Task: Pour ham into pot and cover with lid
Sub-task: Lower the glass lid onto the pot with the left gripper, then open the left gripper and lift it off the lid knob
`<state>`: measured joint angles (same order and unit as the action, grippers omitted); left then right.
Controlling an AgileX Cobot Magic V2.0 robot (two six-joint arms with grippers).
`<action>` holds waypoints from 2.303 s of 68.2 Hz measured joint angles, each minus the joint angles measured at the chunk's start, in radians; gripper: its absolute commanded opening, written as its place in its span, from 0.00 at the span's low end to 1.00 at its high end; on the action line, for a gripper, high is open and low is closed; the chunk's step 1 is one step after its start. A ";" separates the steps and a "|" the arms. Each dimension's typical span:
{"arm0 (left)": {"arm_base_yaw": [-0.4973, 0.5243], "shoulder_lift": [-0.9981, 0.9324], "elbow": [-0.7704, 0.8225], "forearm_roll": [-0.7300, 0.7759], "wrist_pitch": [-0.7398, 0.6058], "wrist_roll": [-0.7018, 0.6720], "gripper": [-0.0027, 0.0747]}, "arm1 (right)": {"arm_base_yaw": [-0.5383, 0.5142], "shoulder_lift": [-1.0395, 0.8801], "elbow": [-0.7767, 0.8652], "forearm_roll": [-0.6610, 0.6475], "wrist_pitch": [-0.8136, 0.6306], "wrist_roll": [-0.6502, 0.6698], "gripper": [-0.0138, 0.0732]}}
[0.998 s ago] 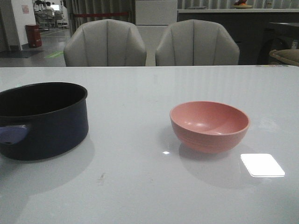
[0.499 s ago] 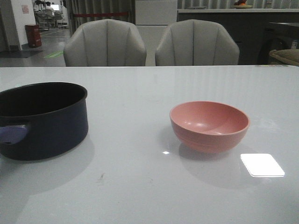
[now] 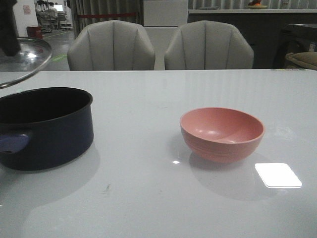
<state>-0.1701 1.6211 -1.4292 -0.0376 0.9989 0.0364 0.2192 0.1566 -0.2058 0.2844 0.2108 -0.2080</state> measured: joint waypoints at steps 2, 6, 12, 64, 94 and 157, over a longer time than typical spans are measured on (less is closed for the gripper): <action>-0.018 0.014 -0.013 -0.001 0.021 0.000 0.40 | 0.000 0.000 0.000 0.000 0.000 0.000 0.35; -0.042 0.047 -0.038 -0.001 0.055 0.000 0.40 | 0.000 0.000 0.000 0.000 0.000 0.000 0.35; -0.068 0.088 -0.067 -0.001 0.094 0.000 0.40 | 0.000 0.000 0.000 0.000 0.000 0.000 0.35; -0.116 0.178 -0.097 0.009 0.100 0.004 0.40 | 0.000 0.000 0.000 0.000 0.000 0.000 0.35; -0.116 0.224 -0.109 0.001 0.092 0.004 0.74 | 0.000 0.000 0.000 0.000 0.000 0.000 0.35; -0.118 0.228 -0.110 0.024 0.085 0.004 0.78 | 0.000 0.000 0.000 0.000 0.000 0.000 0.35</action>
<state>-0.2882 1.8486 -1.5394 -0.0136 1.0836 0.0400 0.2192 0.1566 -0.2058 0.2844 0.2108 -0.2080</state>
